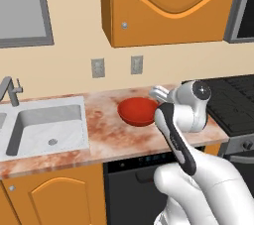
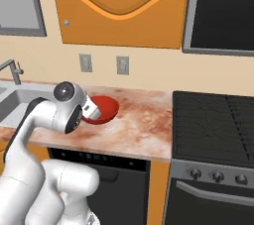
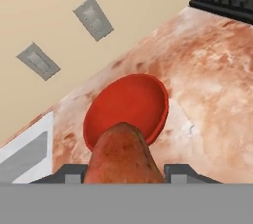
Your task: Pick the eggplants from the cabinet and place them in one bowl. Pick the sweet potato from the sink and place it in the other bowl.
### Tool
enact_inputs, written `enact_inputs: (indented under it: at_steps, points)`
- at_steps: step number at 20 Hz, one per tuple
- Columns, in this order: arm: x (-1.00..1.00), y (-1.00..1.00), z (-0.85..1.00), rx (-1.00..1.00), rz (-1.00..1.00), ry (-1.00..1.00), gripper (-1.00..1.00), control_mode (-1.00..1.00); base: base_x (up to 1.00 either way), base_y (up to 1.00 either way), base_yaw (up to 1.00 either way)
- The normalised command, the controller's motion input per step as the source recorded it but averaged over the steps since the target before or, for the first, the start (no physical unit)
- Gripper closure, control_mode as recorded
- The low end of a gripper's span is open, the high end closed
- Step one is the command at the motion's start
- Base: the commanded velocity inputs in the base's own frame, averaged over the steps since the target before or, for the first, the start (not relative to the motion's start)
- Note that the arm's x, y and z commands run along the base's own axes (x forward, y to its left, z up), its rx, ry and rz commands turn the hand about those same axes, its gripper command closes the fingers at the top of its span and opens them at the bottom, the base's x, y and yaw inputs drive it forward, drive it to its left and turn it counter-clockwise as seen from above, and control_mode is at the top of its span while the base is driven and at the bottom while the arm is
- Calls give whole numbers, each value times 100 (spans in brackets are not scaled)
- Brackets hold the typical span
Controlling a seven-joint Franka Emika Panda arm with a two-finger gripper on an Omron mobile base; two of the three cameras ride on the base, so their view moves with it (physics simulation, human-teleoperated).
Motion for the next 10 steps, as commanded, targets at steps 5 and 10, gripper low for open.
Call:
enact_inputs:
  at_steps: [5, 10]
  points:
    - [37, 0, -16, 0, 0, 0, 100, -100, 0, 0, 0]
    - [24, 7, -11, 0, 0, 0, 100, -100, 0, 0, 0]
